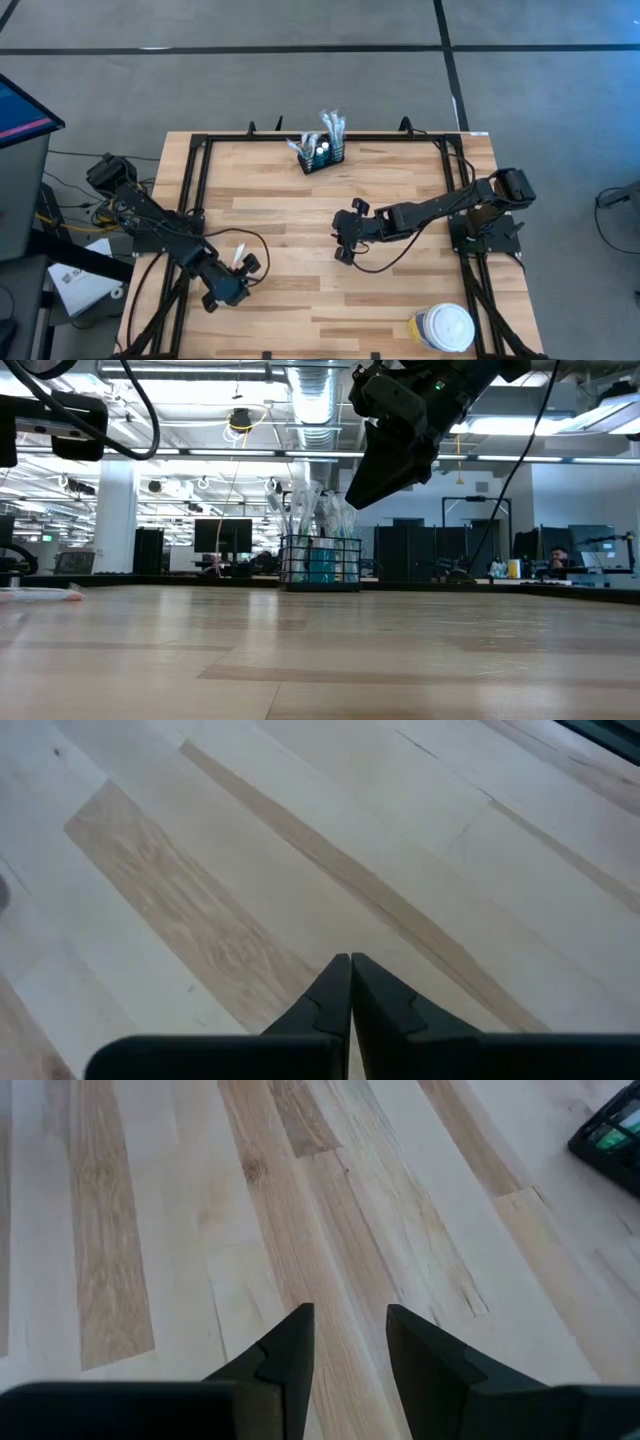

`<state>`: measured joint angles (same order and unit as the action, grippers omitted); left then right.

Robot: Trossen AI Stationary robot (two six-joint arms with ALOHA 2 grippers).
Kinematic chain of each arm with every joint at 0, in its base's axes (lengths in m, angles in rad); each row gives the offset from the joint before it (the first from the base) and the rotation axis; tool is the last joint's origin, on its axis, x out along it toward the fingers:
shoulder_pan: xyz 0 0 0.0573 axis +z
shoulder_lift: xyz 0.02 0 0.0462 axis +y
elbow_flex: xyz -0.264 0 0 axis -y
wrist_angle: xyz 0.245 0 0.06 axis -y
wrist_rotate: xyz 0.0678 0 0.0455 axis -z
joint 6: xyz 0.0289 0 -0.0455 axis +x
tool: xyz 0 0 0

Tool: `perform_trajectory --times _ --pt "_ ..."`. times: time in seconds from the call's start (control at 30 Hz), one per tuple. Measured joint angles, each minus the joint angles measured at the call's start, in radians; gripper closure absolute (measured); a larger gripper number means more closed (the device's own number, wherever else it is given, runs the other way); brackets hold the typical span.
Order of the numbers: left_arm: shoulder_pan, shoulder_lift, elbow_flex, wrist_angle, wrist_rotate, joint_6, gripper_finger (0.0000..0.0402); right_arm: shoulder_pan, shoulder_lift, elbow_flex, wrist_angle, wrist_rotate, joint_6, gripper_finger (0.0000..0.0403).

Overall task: Pick & Place toothbrushing station
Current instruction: Put the orange toothbrush into the black wire organizer

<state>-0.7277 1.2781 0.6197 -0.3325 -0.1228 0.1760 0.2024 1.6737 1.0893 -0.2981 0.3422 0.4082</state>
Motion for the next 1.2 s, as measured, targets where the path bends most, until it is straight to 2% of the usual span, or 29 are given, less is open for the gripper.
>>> perform_trajectory --times 0.2,0.37,0.5,0.83,1.2 --pt "0.0 0.0 0.0 -0.006 0.007 -0.001 0.0396 0.0 0.0 0.0 0.0 0.0 0.011 0.0285" --pt "0.0 0.0 -0.001 -0.144 0.121 0.025 0.0396 0.0 0.0 0.0 0.0 0.0 0.038 0.0285" --pt "-0.004 0.0 -0.027 -0.158 0.162 -0.009 0.0396 0.0 0.0 0.0 0.0 0.0 0.038 0.0285" --pt "0.002 0.0 -0.029 -0.128 0.168 -0.234 0.0396 0.0 0.0 0.0 0.0 0.0 0.038 0.0285" --pt "0.0 0.0 -0.029 -0.066 0.168 -0.235 0.0396 0.0 0.0 0.0 0.0 0.0 0.038 0.0285"
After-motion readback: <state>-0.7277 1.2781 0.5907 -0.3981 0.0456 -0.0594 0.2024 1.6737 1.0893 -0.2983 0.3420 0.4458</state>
